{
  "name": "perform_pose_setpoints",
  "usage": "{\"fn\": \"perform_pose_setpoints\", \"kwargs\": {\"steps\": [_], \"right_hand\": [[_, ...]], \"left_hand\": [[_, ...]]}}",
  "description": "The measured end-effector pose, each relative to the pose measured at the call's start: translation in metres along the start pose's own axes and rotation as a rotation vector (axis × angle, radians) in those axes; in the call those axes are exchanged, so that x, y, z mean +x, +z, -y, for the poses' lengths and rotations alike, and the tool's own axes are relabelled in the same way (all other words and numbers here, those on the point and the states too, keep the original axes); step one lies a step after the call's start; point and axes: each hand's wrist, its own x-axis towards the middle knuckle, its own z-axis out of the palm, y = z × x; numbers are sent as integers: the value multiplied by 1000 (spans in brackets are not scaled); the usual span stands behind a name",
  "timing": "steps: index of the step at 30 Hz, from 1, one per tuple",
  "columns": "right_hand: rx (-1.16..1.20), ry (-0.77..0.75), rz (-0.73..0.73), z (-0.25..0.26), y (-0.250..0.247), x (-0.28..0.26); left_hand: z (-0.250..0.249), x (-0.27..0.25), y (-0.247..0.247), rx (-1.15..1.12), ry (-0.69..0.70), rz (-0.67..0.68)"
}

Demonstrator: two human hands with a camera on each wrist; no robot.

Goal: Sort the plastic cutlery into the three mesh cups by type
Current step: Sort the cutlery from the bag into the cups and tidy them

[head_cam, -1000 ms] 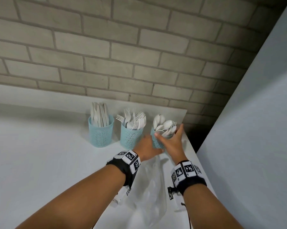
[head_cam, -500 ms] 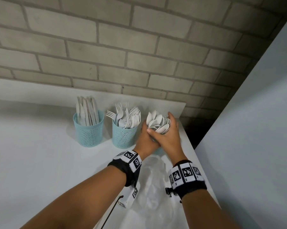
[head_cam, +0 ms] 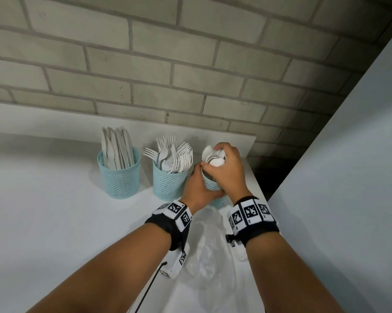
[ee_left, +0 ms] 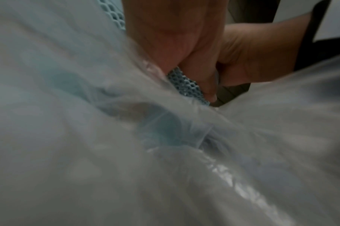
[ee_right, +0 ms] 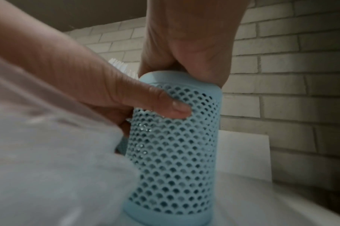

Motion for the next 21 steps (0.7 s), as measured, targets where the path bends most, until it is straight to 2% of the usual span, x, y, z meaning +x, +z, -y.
{"fn": "perform_pose_setpoints", "kwargs": {"steps": [3, 5, 9, 12, 14, 16, 18, 21], "right_hand": [[201, 70, -141, -2, -7, 0], [319, 88, -158, -3, -13, -1], [349, 171, -44, -9, -19, -5], [387, 268, 168, -14, -22, -8], [322, 265, 282, -18, -23, -10], [145, 244, 307, -18, -20, -12], [-27, 219, 256, -14, -15, -13], [-35, 190, 141, -5, -7, -11]], "left_hand": [[1, 0, 1, -20, -7, 8], [2, 1, 1, -4, -15, 9], [2, 0, 1, -27, -20, 26], [4, 0, 2, -39, -20, 31], [5, 1, 1, -18, -31, 30], [7, 2, 1, -14, -36, 28], [8, 2, 2, -36, -41, 24], [10, 1, 4, -55, -45, 16]]}}
